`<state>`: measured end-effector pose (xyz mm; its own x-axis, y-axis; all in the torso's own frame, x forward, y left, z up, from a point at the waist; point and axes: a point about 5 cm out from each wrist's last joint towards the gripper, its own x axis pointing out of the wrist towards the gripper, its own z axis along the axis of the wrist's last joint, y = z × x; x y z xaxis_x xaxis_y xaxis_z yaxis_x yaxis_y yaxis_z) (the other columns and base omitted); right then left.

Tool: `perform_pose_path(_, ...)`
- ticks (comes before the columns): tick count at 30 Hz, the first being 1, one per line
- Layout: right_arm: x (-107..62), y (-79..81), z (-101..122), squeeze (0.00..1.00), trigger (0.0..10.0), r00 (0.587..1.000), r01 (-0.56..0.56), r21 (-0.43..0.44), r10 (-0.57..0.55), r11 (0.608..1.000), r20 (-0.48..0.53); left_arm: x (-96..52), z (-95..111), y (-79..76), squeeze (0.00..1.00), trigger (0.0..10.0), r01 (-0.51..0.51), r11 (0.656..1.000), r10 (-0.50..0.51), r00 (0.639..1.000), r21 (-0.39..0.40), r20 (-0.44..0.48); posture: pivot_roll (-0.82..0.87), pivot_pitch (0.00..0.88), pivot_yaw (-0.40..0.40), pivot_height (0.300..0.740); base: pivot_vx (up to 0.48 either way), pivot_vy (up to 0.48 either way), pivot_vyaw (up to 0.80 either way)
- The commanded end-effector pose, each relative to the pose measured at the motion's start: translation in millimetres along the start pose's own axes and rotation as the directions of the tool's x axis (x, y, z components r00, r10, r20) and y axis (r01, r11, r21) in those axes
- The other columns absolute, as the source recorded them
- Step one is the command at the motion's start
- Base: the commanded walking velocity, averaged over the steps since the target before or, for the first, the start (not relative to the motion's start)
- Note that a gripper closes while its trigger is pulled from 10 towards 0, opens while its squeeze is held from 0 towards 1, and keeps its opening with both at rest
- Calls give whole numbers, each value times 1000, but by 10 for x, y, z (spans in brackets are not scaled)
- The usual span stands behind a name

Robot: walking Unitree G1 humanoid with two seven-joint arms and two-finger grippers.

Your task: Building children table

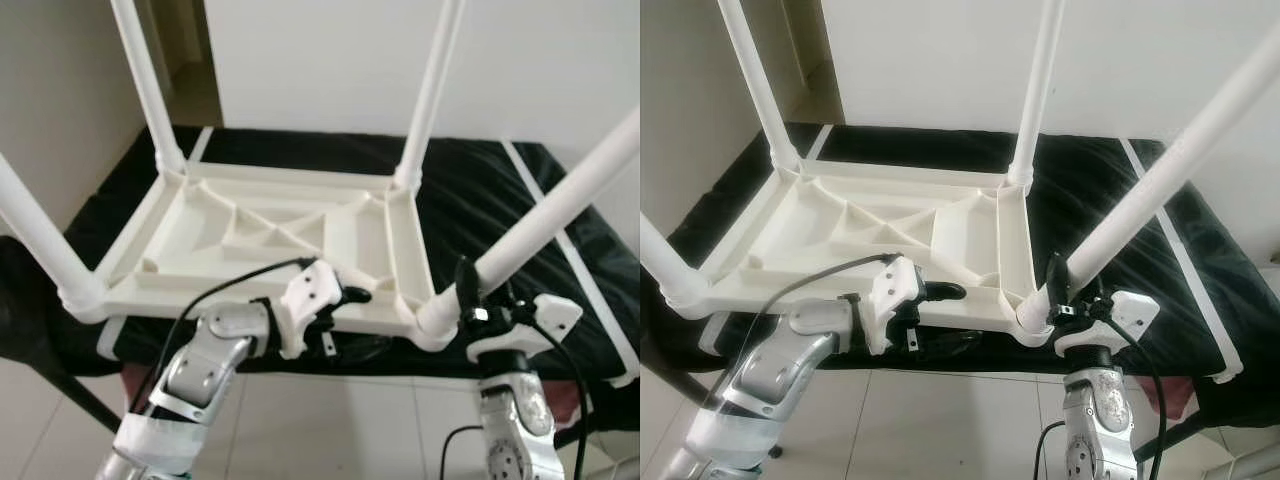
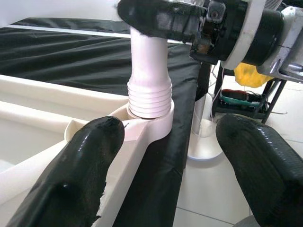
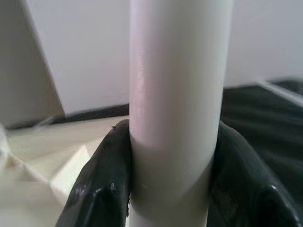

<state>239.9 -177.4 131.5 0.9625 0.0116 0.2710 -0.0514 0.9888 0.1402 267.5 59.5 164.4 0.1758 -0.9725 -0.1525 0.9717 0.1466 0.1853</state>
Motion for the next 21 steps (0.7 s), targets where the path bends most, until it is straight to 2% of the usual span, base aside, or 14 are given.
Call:
perform_pose_path(1, -225, -50, -410, 0, 10000, 972, 3, -64, -18, 998, -235, 7, 22, 16, 0, 10000, -34, 999, 34, 999, 18, -4, -10, 24, 13, 740, 0, 0, 0)
perform_pose_path(5, -228, 31, -414, 0, 10000, 969, -102, -139, 67, 985, -237, 3, 30, 28, 0, 10000, -35, 999, 35, 999, 22, -5, -8, 23, 13, 740, 0, 0, 0)
perform_pose_path(10, -250, 45, -439, 0, 10000, 965, -128, -142, 90, 982, -248, 2, 32, 28, 0, 10000, -35, 999, 36, 999, 23, -5, -8, 23, 12, 740, 0, 0, 0)
perform_pose_path(14, -303, 66, -481, 0, 10000, 956, -190, -194, 136, 962, -260, -2, 32, 26, 0, 10000, -37, 999, 37, 999, 22, -6, -6, 25, 11, 740, 0, 0, 0)
perform_pose_path(21, -381, 77, -502, 0, 10000, 954, -214, -189, 164, 958, -250, -15, 31, 29, 0, 10000, -42, 999, 42, 999, 20, -7, -3, 32, 9, 740, 0, 0, 0)
